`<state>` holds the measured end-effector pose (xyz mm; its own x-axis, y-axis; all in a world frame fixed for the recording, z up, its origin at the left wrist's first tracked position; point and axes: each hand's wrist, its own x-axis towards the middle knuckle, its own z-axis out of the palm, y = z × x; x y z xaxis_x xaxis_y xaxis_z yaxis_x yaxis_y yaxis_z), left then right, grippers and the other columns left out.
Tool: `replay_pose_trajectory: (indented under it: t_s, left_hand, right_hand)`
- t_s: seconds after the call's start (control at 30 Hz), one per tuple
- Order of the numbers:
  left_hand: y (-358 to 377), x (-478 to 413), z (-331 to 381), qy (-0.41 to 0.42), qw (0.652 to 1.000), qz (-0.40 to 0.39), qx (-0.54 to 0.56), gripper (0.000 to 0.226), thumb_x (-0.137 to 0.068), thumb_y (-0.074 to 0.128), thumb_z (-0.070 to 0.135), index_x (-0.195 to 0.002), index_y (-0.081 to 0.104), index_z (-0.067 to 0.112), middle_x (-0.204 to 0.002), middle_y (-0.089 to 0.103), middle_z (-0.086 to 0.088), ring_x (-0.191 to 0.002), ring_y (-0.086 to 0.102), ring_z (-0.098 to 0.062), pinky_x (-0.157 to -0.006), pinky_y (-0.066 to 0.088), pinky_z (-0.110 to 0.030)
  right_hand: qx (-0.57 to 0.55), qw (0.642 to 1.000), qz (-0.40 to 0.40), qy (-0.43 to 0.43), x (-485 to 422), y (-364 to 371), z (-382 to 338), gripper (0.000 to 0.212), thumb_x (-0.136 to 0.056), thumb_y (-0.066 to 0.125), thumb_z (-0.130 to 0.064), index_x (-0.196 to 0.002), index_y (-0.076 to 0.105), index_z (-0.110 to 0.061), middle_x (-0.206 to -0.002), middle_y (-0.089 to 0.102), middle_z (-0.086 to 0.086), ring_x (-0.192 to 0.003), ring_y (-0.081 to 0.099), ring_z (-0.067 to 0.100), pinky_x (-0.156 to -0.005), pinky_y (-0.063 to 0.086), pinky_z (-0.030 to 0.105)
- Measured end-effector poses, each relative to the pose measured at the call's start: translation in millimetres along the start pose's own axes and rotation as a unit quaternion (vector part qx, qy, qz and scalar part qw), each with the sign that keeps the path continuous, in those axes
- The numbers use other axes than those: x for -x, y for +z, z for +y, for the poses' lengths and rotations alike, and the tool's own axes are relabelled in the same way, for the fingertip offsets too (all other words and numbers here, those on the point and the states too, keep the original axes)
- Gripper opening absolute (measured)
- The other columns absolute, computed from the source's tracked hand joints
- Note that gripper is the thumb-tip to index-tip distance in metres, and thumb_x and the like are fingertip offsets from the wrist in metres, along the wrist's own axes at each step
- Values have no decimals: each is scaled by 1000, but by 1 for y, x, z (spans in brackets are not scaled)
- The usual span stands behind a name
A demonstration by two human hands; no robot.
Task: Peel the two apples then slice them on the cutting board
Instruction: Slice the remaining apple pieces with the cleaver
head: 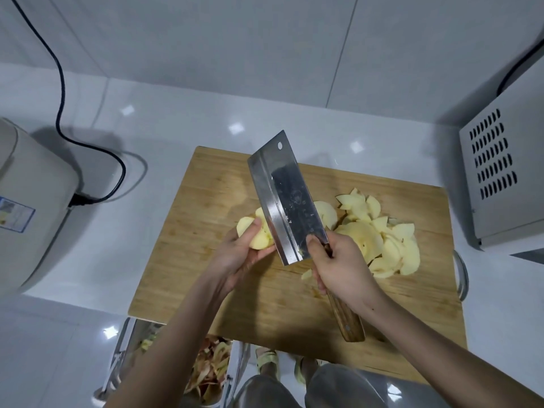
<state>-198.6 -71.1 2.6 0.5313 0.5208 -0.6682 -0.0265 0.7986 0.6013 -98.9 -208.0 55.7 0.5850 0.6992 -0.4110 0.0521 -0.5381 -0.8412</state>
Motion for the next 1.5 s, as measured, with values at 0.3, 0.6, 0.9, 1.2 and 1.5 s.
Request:
replay_pose_trajectory:
  t_s: [0.3, 0.6, 0.9, 1.2, 1.5]
  left_hand:
    - [12, 1, -1, 73, 994, 33, -68, 14, -92, 58, 21, -101, 59, 10, -103, 67, -10, -97, 66, -22, -66, 58, -26]
    - [16, 0, 5, 72, 993, 10, -92, 13, -92, 58, 21, -101, 60, 11, -103, 66, -7, -98, 65, -21, -69, 59, -29]
    - [16, -1, 19, 89, 981, -58, -160, 19, -92, 56, 19, -106, 58, 6, -107, 66, -13, -94, 68, -21, -68, 58, -28]
    - [19, 3, 17, 112, 976, -49, -182, 12, -92, 58, 17, -101, 58, 8, -96, 66, -8, -89, 66, -20, -65, 59, -29]
    - [24, 1, 7, 117, 979, -16, -164, 16, -91, 60, 23, -102, 60, 11, -97, 65, -6, -85, 67, -14, -65, 57, -26]
  right_hand:
    - [0, 1000, 22, -10, 3, 0, -2, 24, -97, 44, -29, -90, 58, -10, -51, 47, 1, -42, 47, 14, -45, 47, 39]
    - [-14, 1000, 4, -8, 1, -6, -6, 19, -97, 45, -27, -88, 56, -14, -50, 47, 0, -37, 45, 8, -43, 45, 29]
    - [-21, 1000, -10, 0, 0, -14, -15, 20, -97, 46, -28, -83, 55, -17, -47, 50, 0, -33, 45, 6, -36, 37, 16]
    - [-18, 1000, -19, 2, 1, -22, -21, 24, -97, 47, -26, -78, 54, -14, -46, 49, 2, -30, 42, 7, -33, 35, 16]
    - [-21, 1000, 1, -3, 3, -18, -18, 22, -97, 47, -27, -79, 55, -17, -41, 48, -5, -32, 43, 6, -36, 37, 17]
